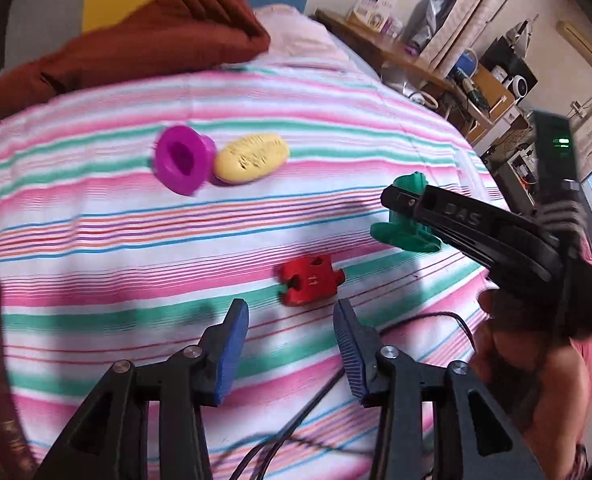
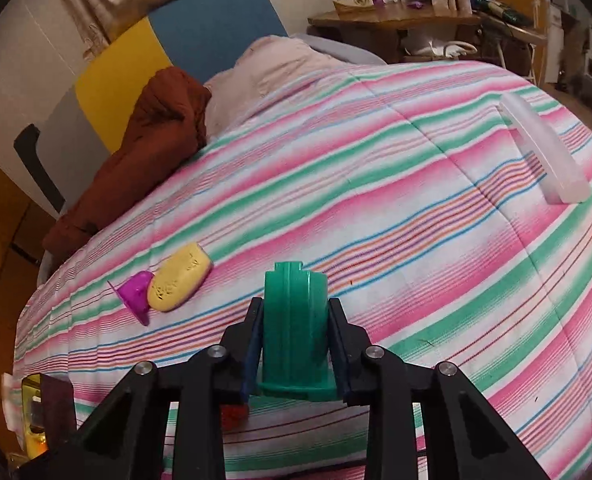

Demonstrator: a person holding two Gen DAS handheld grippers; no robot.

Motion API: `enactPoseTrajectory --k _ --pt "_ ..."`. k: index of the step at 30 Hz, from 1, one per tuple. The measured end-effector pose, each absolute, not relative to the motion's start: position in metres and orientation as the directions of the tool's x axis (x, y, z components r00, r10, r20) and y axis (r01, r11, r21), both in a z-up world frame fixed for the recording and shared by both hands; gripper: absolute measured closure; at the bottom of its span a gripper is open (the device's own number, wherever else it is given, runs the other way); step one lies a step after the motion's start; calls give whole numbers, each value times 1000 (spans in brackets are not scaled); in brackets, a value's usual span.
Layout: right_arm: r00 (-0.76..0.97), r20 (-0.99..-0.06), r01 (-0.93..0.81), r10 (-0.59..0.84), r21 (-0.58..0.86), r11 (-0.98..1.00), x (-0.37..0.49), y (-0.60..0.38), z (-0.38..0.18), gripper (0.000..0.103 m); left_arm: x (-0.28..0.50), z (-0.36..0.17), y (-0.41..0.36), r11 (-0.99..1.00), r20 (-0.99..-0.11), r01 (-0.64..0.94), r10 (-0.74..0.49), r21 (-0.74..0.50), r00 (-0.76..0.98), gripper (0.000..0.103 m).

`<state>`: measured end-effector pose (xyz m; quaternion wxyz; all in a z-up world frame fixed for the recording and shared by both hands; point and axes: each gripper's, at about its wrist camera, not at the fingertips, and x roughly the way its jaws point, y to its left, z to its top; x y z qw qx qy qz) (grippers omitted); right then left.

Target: Organize rigid objects

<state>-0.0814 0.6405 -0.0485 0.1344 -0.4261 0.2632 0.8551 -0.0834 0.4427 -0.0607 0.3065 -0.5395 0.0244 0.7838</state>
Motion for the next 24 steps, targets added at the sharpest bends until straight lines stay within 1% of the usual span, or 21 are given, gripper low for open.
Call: enactPoseTrajectory --k 4,6,7,8,10,13,15,16,20,24 --pt "-595 -804 -482 18 339 -808 -76 646 -50 72 -92 -79 464 -799 -863 -515 465 -311 -199 55" --pt "-593 -805 -481 12 342 -807 -77 645 -51 72 -92 -83 473 -797 -864 -528 457 -293 -211 51" --pt "-591 -806 -481 12 340 -808 -78 645 -51 72 -91 -84 478 -792 -862 -541 458 -283 -219 45" --pt "-591 -807 -478 14 336 -812 -79 644 -51 72 -91 -85 481 -789 -863 -555 451 -266 -228 44" --pt "-591 -807 -476 18 331 -815 -79 642 -50 72 -91 -91 487 -798 -873 -563 415 -214 -256 44" --pt "-588 -808 -476 18 329 -816 -81 641 -51 72 -88 -92 485 -799 -852 -570 423 -190 -310 45" --pt "-586 -810 -474 17 326 -818 -82 640 -52 72 -89 -93 481 -799 -841 -571 431 -187 -326 54" --pt "-585 -811 -472 18 323 -820 -83 639 -52 72 -89 -93 478 -795 -836 -577 436 -186 -332 53" --pt "-594 -804 -454 19 316 -833 -85 636 -50 72 -89 -91 466 -787 -825 -581 460 -208 -327 54" --pt "-608 -794 -425 14 310 -851 -87 631 -46 72 -86 -87 439 -805 -820 -539 471 -248 -326 54"
